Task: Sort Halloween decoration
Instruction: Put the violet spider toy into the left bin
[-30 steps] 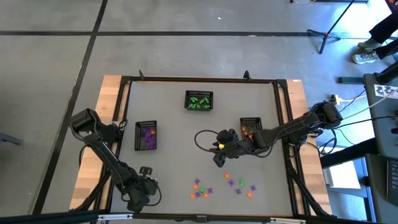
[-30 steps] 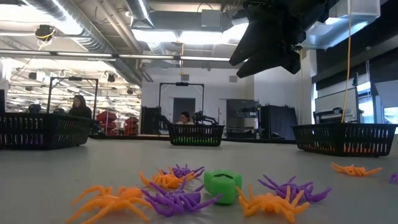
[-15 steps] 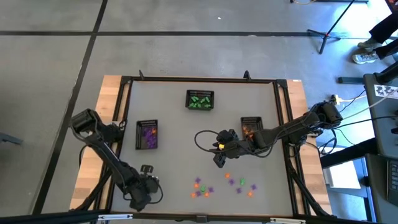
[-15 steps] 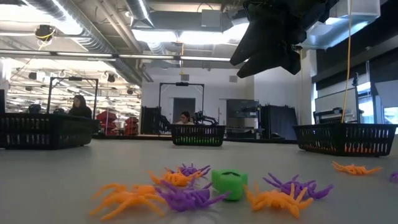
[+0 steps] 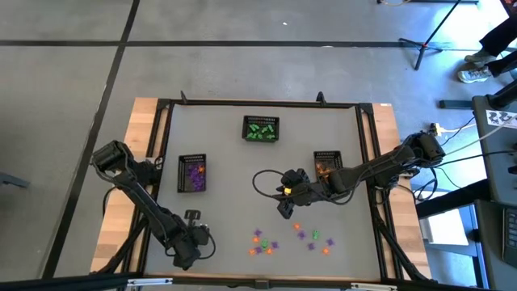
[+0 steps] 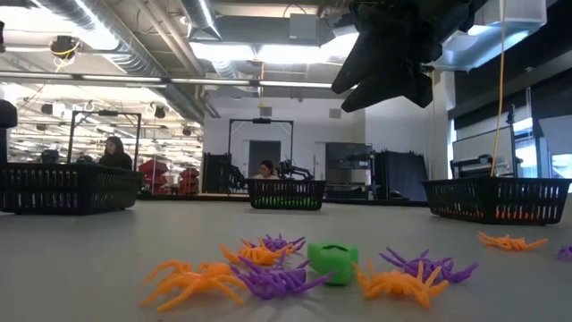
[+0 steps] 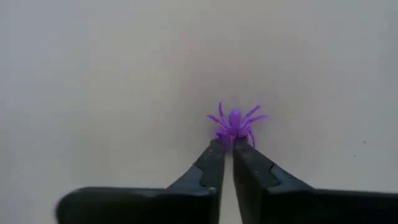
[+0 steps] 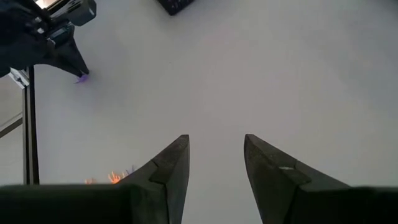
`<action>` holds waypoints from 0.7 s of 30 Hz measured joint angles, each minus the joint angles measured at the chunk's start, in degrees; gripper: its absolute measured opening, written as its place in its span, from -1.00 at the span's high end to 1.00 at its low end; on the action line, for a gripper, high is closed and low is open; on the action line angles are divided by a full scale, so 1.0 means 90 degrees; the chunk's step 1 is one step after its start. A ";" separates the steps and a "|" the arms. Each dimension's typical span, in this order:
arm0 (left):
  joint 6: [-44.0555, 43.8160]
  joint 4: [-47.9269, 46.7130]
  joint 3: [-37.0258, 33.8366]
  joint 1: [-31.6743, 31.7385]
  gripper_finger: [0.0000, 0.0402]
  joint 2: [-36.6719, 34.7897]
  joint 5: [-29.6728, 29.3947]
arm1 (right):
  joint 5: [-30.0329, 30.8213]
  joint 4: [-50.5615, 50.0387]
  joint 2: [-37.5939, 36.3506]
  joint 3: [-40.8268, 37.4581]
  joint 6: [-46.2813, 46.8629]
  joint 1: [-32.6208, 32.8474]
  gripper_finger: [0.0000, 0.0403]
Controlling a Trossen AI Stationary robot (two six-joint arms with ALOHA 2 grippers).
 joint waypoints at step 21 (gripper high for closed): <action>0.0508 -0.3389 0.0979 0.0908 1.00 -0.1618 -0.1903 | 0.0061 -0.0002 0.0000 0.0000 -0.0007 -0.0012 0.26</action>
